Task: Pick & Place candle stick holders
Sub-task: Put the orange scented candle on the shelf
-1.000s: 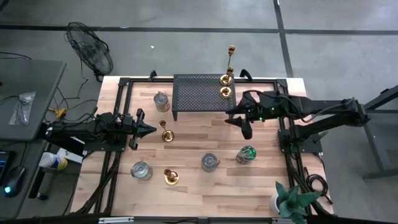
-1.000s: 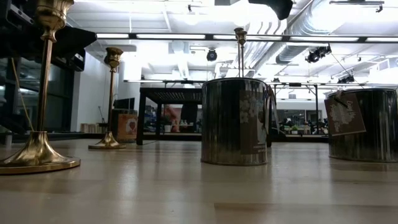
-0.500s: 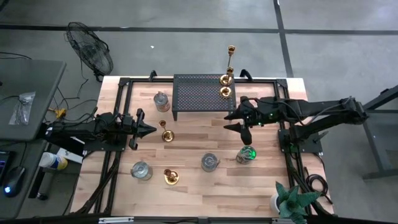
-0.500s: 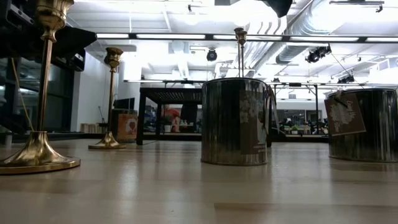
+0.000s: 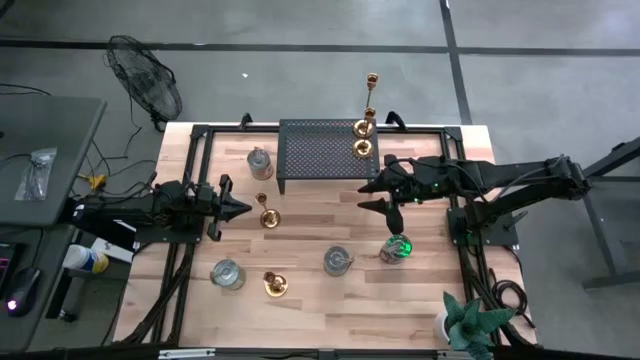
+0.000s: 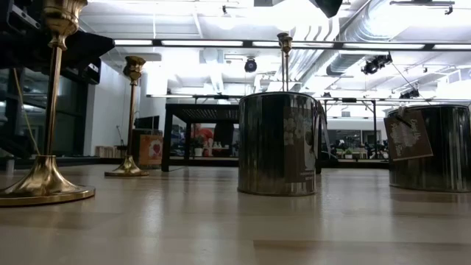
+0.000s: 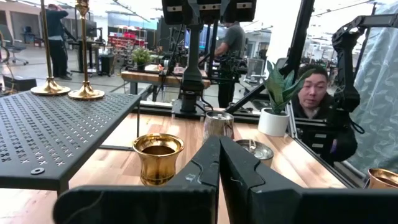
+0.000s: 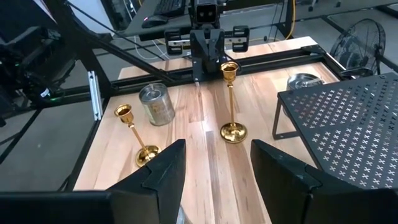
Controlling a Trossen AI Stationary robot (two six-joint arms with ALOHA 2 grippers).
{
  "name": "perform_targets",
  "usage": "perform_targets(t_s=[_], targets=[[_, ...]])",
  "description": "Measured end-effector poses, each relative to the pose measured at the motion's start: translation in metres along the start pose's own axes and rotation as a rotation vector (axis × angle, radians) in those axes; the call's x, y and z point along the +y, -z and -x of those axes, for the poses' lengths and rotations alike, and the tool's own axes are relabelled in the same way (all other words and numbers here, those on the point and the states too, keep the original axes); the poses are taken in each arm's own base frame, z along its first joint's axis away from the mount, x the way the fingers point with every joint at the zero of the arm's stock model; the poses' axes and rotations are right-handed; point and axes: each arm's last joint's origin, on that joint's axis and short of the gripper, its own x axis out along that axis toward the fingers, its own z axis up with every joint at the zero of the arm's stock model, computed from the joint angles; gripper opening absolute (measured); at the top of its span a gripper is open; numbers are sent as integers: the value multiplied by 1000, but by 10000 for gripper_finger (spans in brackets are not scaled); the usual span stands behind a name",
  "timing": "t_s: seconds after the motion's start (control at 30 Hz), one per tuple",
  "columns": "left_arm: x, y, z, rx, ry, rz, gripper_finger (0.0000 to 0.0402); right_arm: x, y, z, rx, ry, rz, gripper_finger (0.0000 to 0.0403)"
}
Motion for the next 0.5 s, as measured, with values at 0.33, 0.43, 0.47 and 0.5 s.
perform_targets(t_s=[0.33, 0.43, 0.47, 0.5], targets=[[0, 0, 0, 0, 0, 0, 1, 1, -4, 0, -40, -9, 17, 174], [0, 0, 0, 0, 0, 0, 1, 2, -5, 1, -57, -12, 38, 174], [0, 0, 0, 0, 0, 0, 1, 2, -6, 1, -59, -7, 44, 174], [0, 0, 0, 0, 0, 0, 1, 2, -6, 2, -61, -1, 47, 174]])
